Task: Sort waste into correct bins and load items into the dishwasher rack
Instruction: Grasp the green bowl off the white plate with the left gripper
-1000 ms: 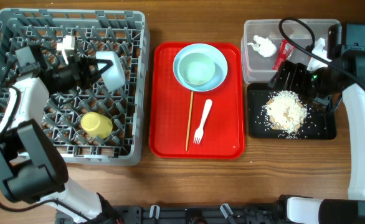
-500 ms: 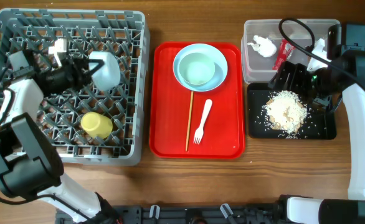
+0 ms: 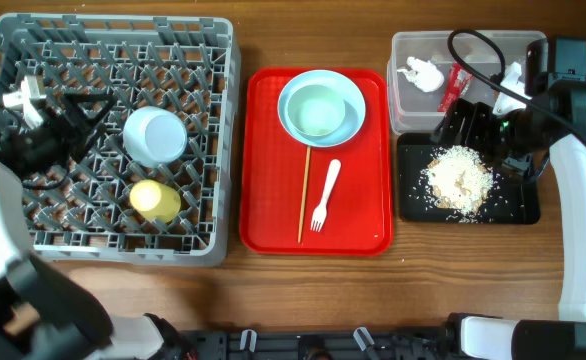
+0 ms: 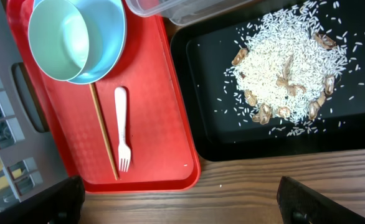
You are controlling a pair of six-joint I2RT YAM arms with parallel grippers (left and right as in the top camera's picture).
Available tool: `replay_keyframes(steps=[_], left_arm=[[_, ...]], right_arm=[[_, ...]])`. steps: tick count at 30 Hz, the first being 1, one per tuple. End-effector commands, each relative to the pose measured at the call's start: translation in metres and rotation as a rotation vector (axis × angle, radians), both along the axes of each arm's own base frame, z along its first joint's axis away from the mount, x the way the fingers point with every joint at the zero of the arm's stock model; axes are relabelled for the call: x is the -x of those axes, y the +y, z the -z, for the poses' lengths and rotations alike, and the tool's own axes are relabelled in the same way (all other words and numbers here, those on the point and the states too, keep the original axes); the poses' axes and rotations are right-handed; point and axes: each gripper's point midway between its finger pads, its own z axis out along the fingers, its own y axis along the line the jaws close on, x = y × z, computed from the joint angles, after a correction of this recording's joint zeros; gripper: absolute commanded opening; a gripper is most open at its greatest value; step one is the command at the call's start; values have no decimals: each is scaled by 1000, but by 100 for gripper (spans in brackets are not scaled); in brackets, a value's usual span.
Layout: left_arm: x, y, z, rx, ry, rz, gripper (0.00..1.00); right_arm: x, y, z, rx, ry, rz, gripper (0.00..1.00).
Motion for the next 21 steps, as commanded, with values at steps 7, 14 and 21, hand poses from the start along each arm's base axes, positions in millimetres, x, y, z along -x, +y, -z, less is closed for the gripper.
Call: replay_keyframes(steps=[7,14,21], left_arm=[[-3,-171,-31,-495,-34,156,100],[-56,-288,-65,-691,-177,258,100],[-69,-376,68,-770,-96,477,100]], right_arm=[[0,1,-4,-4,-10,-8,100],[10,-19,2,104,44,50,100],[13,-24,4,128,57,58,100]])
